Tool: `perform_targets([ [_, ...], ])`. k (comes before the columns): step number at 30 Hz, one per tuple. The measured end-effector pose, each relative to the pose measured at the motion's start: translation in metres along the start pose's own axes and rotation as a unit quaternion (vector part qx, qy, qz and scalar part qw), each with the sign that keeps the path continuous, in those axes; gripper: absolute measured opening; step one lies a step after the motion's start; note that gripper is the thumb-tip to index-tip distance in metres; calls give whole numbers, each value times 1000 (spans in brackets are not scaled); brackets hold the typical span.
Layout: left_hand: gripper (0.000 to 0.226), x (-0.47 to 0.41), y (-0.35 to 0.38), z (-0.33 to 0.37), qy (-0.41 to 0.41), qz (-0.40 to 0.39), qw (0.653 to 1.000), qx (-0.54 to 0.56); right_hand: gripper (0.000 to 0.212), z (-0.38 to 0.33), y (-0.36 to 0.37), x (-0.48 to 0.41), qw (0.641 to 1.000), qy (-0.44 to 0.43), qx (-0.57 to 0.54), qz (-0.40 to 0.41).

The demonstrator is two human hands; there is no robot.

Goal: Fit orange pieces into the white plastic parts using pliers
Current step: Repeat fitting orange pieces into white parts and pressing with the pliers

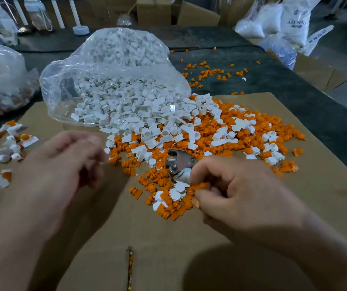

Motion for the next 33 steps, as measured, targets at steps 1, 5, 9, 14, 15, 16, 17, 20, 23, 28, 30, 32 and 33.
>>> perform_targets([
  [1,17,11,14,11,58,-39,992,-106,17,4,1,0,998,22,-61,-3],
  [5,35,40,49,23,156,-150,905,-367,27,13,8,1,973,78,-215,-13],
  [9,39,41,56,17,169,-177,874,-419,21,9,19,2,980,80,-167,-73],
  [14,23,50,67,15,194,-190,861,-431,15,-9,30,2,994,-14,-7,-112],
  [15,22,52,70,17,208,-193,860,-423,14,-13,34,2,993,-31,5,-118],
  [16,22,53,72,17,215,-196,861,-417,13,-18,38,2,991,-50,14,-123],
  [17,21,53,73,17,222,-196,862,-411,14,-22,41,2,989,-69,27,-126],
  [20,12,53,75,20,237,-176,869,-398,15,-28,49,1,985,-102,53,-126],
  [23,13,58,82,25,258,-171,875,-374,14,-26,47,-2,988,-100,60,-96],
  [28,18,60,83,30,251,-144,894,-342,13,-13,30,-6,996,-70,59,-3],
  [30,15,60,84,30,242,-143,894,-348,18,-5,26,-6,999,-47,2,21],
  [32,13,60,85,29,234,-140,896,-349,22,1,24,-7,998,-26,-53,28],
  [33,13,60,85,29,231,-140,899,-346,23,3,24,-7,997,-19,-69,27],
])
Point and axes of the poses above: each hand's wrist, its own x-axis away from the middle knuckle, its own y-axis out of the palm, z = x × y, the point moved 9 cm from there along -x, towards the middle knuckle, and after that the axes turned 1 degree about y, right-handed, at the moved point
